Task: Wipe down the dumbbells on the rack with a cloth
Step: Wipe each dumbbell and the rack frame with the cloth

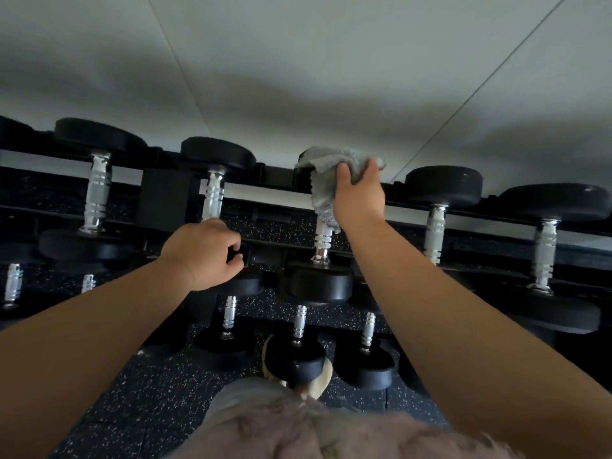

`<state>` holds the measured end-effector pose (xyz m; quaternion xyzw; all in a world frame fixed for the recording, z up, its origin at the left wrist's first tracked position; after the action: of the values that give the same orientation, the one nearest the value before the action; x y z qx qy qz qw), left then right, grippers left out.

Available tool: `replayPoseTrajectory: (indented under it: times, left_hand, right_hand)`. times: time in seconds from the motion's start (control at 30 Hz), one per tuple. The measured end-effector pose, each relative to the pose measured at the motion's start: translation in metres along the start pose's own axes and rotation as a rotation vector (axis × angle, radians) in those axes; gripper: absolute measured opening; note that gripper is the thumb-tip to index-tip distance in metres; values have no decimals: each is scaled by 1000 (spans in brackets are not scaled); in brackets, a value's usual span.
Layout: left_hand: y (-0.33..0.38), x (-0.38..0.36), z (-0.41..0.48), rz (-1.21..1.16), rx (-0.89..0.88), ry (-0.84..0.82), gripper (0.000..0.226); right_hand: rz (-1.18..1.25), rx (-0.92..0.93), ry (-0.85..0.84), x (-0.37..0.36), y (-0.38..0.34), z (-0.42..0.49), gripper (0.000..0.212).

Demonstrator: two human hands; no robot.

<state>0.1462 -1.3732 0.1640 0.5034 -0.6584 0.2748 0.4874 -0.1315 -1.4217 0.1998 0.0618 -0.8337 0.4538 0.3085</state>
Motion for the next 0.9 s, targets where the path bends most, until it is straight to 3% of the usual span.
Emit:
replayPoseTrajectory:
  times: [0.17,0.27,0.4,0.57,0.67,0.77,0.83,0.9]
  left_hand:
    - [2,4,-3,5,-16,-4,25]
    - [3,5,-4,15,-14,-5,23]
    - [7,9,-5,34,-15,-9,22]
    - [12,6,-4,56,-33,13,22]
    - [15,4,-4,160,-56,64,29]
    - [28,3,-4,335,-16,38,39]
    - [49,4,-7,244,-5,121,40]
    - [80,3,-8,25,-10,241,41]
  right_hand:
    - [-45,-46,105,39,1,-3,27]
    - [-9,-55,111,63,12,-18,18]
    - [-62,-13,-13,81,39,-55,23]
    - [-138,23,57,124,77,-85,17]
    - [-442,166,78,152,112,-94,23]
    - [-906,235,-102,173,157,-91,44]
    - [-976,184,-133,190,182,-86,56]
    - [-893,105,-38,210,200,-80,52]
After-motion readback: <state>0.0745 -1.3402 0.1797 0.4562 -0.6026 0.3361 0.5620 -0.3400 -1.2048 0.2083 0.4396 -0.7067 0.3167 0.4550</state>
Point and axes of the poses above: each hand's wrist, its own z-axis towards the middle knuckle, its own x-axis out of the back of the hand, y = z × x, the point moved 1 cm from there along z, towards the middle knuckle, and after that the axes turned 3 degrees about -z, right-handed, at the moved point
